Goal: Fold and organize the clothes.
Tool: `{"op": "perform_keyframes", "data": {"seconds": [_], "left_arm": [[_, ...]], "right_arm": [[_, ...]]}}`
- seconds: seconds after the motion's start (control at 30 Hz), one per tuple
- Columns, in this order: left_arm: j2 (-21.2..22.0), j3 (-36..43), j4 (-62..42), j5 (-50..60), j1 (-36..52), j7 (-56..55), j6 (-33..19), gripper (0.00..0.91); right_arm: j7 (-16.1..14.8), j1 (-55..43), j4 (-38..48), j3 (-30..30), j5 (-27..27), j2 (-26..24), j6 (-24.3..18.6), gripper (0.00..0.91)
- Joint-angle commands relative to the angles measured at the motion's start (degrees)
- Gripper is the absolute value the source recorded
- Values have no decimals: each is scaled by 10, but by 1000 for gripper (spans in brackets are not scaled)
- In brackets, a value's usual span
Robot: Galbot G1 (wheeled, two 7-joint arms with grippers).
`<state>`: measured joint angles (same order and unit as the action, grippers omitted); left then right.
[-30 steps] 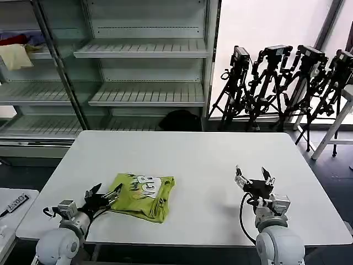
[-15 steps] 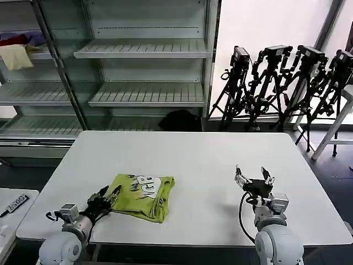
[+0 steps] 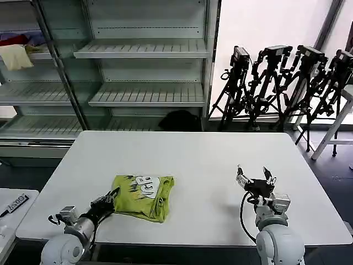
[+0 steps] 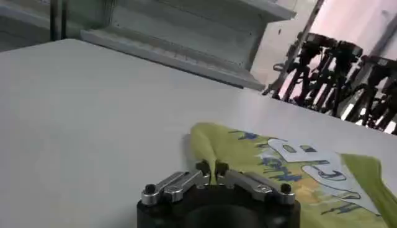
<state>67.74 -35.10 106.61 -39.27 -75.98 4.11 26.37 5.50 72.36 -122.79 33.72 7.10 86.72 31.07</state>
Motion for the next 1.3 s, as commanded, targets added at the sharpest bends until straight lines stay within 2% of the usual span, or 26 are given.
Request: {"op": "perform_keyframes", "data": {"seconds": [0.03, 0.27, 0.33, 0.53, 0.6, 0.73, 0.83, 1.0, 1.1, 1.17, 1.3], "left_arm": [[-8, -42, 11, 26, -4, 17, -63, 0], [-63, -143, -19, 68, 11, 34, -82, 0], [-105, -173, -37, 74, 20, 34, -86, 0], [-193, -227, -86, 146, 40, 61, -108, 0], [-215, -231, -83, 177, 46, 70, -117, 0], [-264, -215, -44, 211, 58, 68, -102, 0], [-276, -197, -4, 227, 71, 71, -84, 0], [-272, -145, 69, 249, 61, 71, -60, 0], [-240, -83, 122, 276, 43, 72, -41, 0], [-196, 2, 131, 330, 26, 71, -43, 0], [-126, 100, 102, 395, 22, 63, -52, 0]], "right_arm": [[0, 0, -1, 2, 1, 0, 0, 907], [-1, 1, 0, 5, 5, -2, 0, 907], [-2, 2, 0, 7, 8, -3, -1, 907], [-4, 4, 3, 13, 14, -5, -3, 907], [-5, 5, 3, 14, 15, -5, -4, 907], [-5, 6, 2, 15, 17, -5, -4, 907], [-6, 11, 2, 18, 19, -5, -6, 907], [-11, 25, -2, 27, 23, -7, -11, 907], [-12, 35, -3, 34, 25, -7, -15, 907], [-13, 45, -3, 38, 26, -6, -19, 907], [-15, 57, -14, 44, 30, -9, -21, 907]]}}
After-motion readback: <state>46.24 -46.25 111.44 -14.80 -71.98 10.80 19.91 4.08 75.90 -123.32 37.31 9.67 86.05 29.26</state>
